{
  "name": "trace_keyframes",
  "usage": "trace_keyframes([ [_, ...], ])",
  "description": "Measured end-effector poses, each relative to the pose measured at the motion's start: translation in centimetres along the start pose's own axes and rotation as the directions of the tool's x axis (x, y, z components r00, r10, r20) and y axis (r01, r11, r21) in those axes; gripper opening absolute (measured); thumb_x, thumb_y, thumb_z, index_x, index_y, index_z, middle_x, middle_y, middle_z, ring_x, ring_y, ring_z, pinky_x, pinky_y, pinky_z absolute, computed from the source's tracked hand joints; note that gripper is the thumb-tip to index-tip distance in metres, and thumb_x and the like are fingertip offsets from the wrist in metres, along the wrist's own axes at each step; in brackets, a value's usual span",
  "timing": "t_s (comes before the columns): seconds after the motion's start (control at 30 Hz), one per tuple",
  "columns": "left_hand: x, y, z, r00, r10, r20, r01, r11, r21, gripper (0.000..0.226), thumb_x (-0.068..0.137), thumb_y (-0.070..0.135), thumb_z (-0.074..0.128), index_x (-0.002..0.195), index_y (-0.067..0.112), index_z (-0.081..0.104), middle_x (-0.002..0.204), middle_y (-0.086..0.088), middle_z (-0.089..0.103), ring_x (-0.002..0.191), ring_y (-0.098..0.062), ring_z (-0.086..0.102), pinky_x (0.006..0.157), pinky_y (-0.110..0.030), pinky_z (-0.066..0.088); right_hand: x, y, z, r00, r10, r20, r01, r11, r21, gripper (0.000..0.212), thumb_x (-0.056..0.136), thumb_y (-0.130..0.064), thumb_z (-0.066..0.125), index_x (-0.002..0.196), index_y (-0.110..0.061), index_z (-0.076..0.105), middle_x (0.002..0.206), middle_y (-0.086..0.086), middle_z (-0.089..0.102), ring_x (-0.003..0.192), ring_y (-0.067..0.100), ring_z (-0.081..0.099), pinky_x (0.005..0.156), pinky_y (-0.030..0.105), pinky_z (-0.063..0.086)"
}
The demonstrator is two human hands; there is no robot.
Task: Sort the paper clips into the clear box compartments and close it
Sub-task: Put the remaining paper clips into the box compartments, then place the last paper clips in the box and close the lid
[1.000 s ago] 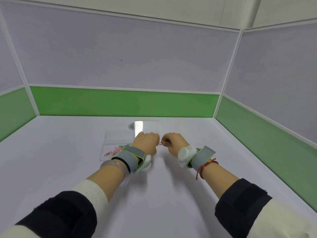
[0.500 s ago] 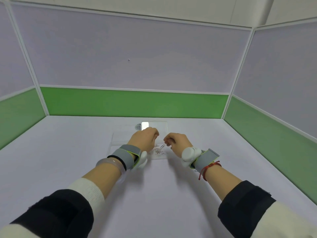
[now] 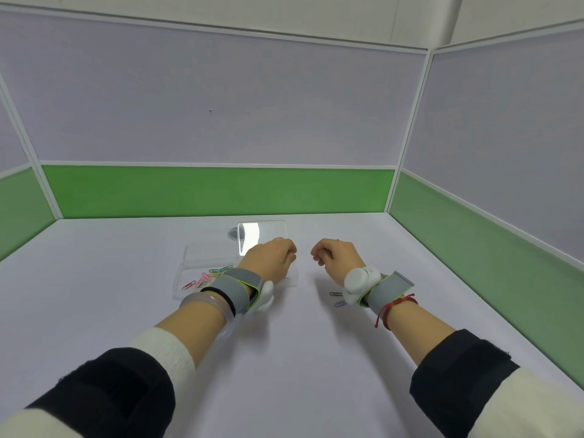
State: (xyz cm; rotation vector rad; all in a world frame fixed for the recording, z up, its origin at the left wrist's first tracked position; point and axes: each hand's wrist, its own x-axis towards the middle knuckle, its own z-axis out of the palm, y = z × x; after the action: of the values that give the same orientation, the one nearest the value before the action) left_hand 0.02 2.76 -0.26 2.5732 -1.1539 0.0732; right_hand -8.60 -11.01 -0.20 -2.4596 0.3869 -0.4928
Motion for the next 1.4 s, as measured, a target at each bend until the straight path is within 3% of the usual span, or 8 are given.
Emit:
trace_keyframes([
  [0.2,0.5,2.8,1.4,0.996,0.073,0.052,-0.075,0.997,0.031,0.028,0.097,0.029,0.04,0.115,0.017,0.057,0.12,-0.004,0.06,0.104,-0.026,0.059,0.086,-0.035,0.044,-0.9,2.2,-1.6,0.999,0.044,0.026,-0.042,0.997,-0.07,0.032,0.091,0.006,0.036,0.098,0.001,0.067,0.103,0.02,0.07,0.081,0.018,0.051,0.087,0.036,0.049],
  [0.37,0.7,4.3,3.1,0.977,0.092,0.194,-0.106,0.993,0.059,0.029,0.094,0.03,0.044,0.117,0.019,0.058,0.121,-0.003,0.058,0.107,-0.025,0.058,0.089,-0.035,0.045,-1.6,3.9,-2.6,0.975,0.082,0.208,-0.034,0.974,-0.224,0.029,0.091,-0.005,0.048,0.112,-0.008,0.067,0.117,0.01,0.067,0.096,0.022,0.06,0.085,0.021,0.041],
  [0.53,0.6,5.1,4.6,0.969,0.123,0.216,-0.146,0.985,0.092,0.03,0.094,0.027,0.044,0.119,0.024,0.06,0.121,-0.002,0.057,0.109,-0.024,0.057,0.089,-0.032,0.044,-2.9,4.7,-2.6,0.951,0.104,0.291,-0.012,0.953,-0.303,0.026,0.085,-0.022,0.064,0.108,-0.015,0.07,0.117,0.008,0.063,0.103,0.024,0.061,0.089,0.032,0.049],
  [0.77,0.4,6.0,5.5,0.977,0.148,0.153,-0.172,0.971,0.163,0.027,0.093,0.022,0.044,0.106,0.016,0.067,0.113,-0.006,0.062,0.1,-0.029,0.061,0.081,-0.034,0.046,-3.5,5.0,-2.1,0.943,0.035,0.33,0.078,0.943,-0.323,0.02,0.083,-0.026,0.068,0.097,-0.014,0.076,0.112,0.009,0.063,0.1,0.027,0.061,0.089,0.038,0.051],
  [0.93,0.6,6.4,5.5,0.982,0.038,0.188,-0.061,0.991,0.122,0.027,0.089,0.014,0.044,0.101,0.009,0.068,0.11,-0.01,0.066,0.098,-0.031,0.063,0.079,-0.033,0.05,-3.2,4.9,-1.7,0.953,0.064,0.295,0.047,0.934,-0.354,0.022,0.084,-0.026,0.066,0.093,-0.007,0.074,0.112,0.009,0.062,0.098,0.028,0.061,0.081,0.033,0.049],
  [1.1,0.2,6.5,5.7,0.984,0.029,0.173,-0.044,0.996,0.083,0.026,0.088,0.012,0.043,0.099,0.007,0.066,0.108,-0.011,0.066,0.097,-0.032,0.063,0.081,-0.035,0.051,-3.3,4.8,-1.4,0.957,0.075,0.281,0.037,0.928,-0.372,0.02,0.086,-0.015,0.056,0.097,-0.005,0.07,0.115,0.01,0.061,0.097,0.028,0.061,0.08,0.034,0.05],
  [1.2,0.0,6.2,5.5,0.989,0.029,0.144,-0.035,0.999,0.037,0.023,0.088,0.016,0.044,0.099,0.009,0.063,0.107,-0.01,0.065,0.096,-0.031,0.062,0.079,-0.034,0.049,-3.3,4.6,-1.5,0.967,0.045,0.251,0.047,0.935,-0.35,0.021,0.087,-0.013,0.052,0.098,-0.004,0.067,0.113,0.01,0.061,0.085,0.024,0.057,0.074,0.031,0.046],
  [1.4,0.2,5.1,3.4,0.998,0.008,0.062,-0.005,0.999,-0.043,0.022,0.087,0.017,0.045,0.099,0.011,0.062,0.105,-0.009,0.068,0.095,-0.031,0.063,0.08,-0.036,0.05,-2.5,3.5,-1.5,0.985,-0.021,0.17,0.071,0.953,-0.293,0.017,0.088,-0.013,0.05,0.094,-0.006,0.064,0.1,0.012,0.068,0.074,0.019,0.05,0.075,0.033,0.049],
])
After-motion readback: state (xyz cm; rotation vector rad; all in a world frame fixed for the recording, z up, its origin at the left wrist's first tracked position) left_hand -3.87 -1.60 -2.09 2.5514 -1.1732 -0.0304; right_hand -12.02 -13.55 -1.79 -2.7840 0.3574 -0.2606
